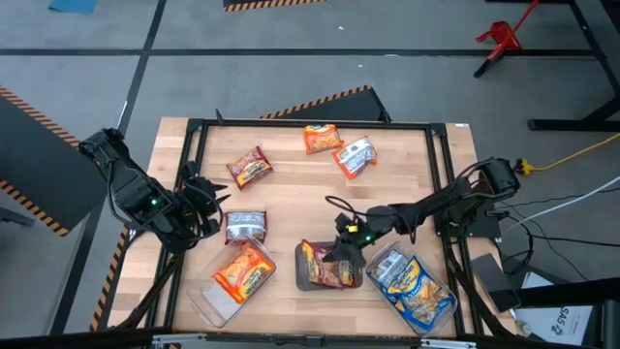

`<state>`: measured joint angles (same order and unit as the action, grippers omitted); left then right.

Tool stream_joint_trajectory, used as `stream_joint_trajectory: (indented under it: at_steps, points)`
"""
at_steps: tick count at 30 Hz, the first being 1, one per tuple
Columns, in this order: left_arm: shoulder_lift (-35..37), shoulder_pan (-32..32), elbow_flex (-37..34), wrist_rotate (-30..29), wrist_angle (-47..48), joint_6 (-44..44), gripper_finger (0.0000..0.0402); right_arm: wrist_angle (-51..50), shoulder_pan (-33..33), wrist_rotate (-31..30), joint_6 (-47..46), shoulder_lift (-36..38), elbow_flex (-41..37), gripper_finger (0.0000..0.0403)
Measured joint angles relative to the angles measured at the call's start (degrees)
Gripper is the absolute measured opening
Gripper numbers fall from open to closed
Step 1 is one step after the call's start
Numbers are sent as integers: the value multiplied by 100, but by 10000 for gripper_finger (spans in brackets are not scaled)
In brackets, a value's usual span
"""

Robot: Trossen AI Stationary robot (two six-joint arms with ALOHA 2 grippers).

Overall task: Sort Maruchan noodles
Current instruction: Put the red noodle pack into the black bin

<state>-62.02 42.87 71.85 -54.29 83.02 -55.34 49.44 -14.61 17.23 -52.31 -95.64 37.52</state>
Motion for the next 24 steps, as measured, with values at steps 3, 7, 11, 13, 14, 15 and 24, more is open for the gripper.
stream_joint_trajectory:
  at_steps: [3, 7, 11, 13, 14, 15, 24]
  points:
    - [0, 0, 0, -6, 0, -8, 98, -38, 2, 46, 47, -55, 4, 0]
    - [0, 0, 0, -6, 0, -109, 98, 211, 2, 141, 141, -263, 18, 0]
    - [1, 2, 0, -6, -1, -129, 98, 621, 7, 244, 67, -469, 26, 0]
    - [2, 0, 0, -8, 0, -130, 98, 691, 15, 281, 69, -502, 24, 0]
    - [2, 0, 0, -12, -2, -128, 98, 691, 35, 295, 69, -507, 24, 0]
    - [2, 0, 0, -24, -2, -130, 98, 674, 51, 339, 69, -507, 24, 0]
    - [2, 0, 0, -34, -2, -130, 98, 657, 54, 638, 8, -498, 49, 0]
